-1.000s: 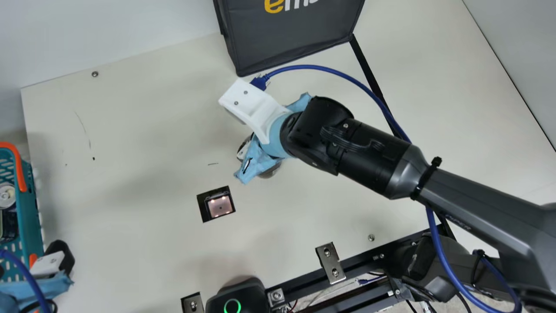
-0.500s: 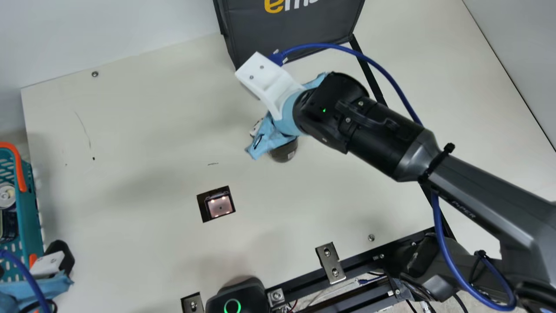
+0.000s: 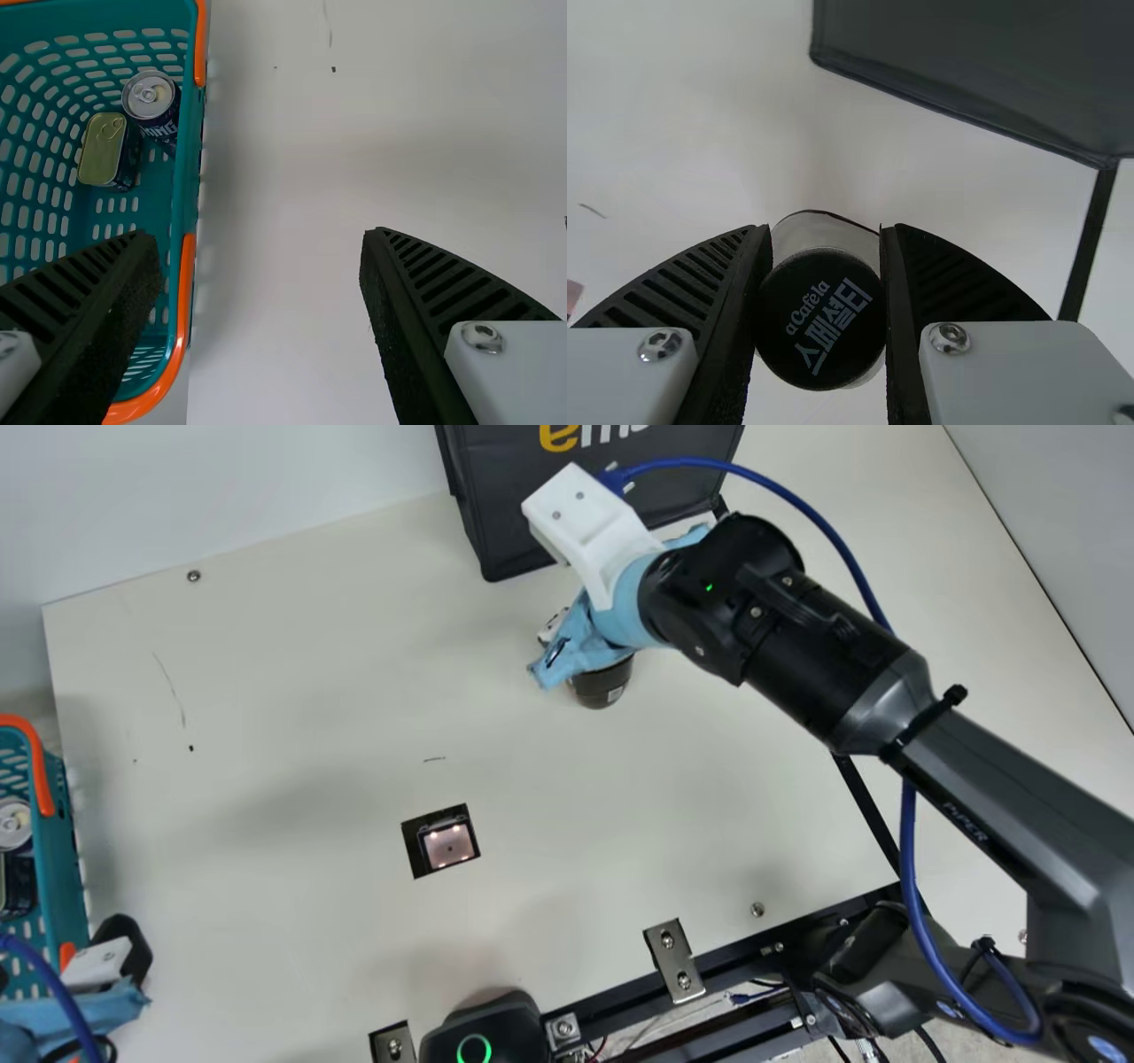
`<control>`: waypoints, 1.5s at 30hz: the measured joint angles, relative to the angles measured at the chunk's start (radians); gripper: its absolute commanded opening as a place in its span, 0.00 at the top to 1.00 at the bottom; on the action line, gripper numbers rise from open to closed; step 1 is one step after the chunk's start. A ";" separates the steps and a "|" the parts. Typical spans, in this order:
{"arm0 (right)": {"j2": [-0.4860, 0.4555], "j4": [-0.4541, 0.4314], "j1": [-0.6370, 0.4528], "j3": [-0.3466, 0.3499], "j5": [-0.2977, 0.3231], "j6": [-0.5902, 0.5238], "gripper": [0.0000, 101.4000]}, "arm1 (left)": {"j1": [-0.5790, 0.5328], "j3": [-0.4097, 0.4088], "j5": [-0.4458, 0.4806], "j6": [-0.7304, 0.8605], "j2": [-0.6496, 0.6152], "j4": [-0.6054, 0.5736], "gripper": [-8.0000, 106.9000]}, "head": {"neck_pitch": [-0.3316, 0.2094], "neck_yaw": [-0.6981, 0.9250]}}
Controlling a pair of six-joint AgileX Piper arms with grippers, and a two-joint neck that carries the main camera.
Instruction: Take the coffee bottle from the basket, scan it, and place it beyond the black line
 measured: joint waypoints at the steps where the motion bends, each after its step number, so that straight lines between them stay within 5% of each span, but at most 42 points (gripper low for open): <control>1: 0.000 0.000 -0.009 -0.002 0.000 -0.001 1.00 | 0.000 0.000 0.000 0.000 0.000 0.000 0.15 | 0.000 0.000; 45: 0.011 0.008 -0.515 -0.051 -0.055 -0.041 1.00 | 0.000 0.000 0.000 0.000 0.000 0.000 0.15 | 0.002 0.000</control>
